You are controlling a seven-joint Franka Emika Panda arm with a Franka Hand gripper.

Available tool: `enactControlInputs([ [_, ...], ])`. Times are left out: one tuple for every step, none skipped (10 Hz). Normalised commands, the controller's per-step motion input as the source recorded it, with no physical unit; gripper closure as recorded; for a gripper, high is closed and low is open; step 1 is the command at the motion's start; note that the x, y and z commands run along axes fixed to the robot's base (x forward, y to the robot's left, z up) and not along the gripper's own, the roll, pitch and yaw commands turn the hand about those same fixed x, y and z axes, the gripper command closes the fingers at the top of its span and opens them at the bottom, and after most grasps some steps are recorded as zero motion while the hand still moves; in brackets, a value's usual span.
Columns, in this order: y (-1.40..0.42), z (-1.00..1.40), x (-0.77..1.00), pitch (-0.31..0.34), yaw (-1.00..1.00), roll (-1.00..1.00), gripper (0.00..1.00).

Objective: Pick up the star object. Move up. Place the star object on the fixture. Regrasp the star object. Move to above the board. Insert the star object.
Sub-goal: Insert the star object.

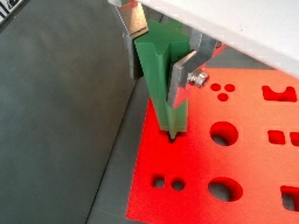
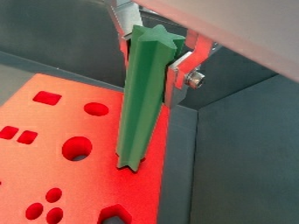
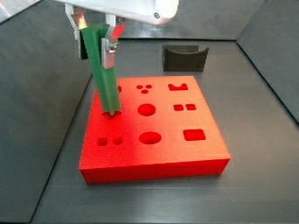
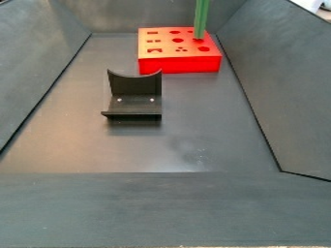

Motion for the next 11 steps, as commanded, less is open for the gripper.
enactControlInputs([
  [0.0, -0.07, 0.0, 0.0, 0.0, 0.0, 1.0],
  [0.0, -0.1, 0.0, 0.0, 0.0, 0.0, 1.0],
  [0.0, -0.11, 0.0, 0.0, 0.0, 0.0, 1.0],
  [-0.01, -0.13, 0.0, 0.0, 0.0, 0.02, 1.0],
  [-0.09, -0.14, 0.0, 0.0, 0.0, 0.04, 1.0],
  [-0.05, -0.12, 0.0, 0.0, 0.0, 0.0, 1.0],
  [-0.1, -0.09, 0.0, 0.0, 0.0, 0.01, 1.0],
  [-0.1, -0.04, 0.0, 0.0, 0.0, 0.0, 1.0],
  [-0.06, -0.02, 0.0, 0.0, 0.0, 0.0, 1.0],
  [-0.03, 0.0, 0.0, 0.0, -0.01, 0.0, 1.0],
  [-0.04, -0.01, 0.0, 0.0, -0.03, 0.0, 1.0],
])
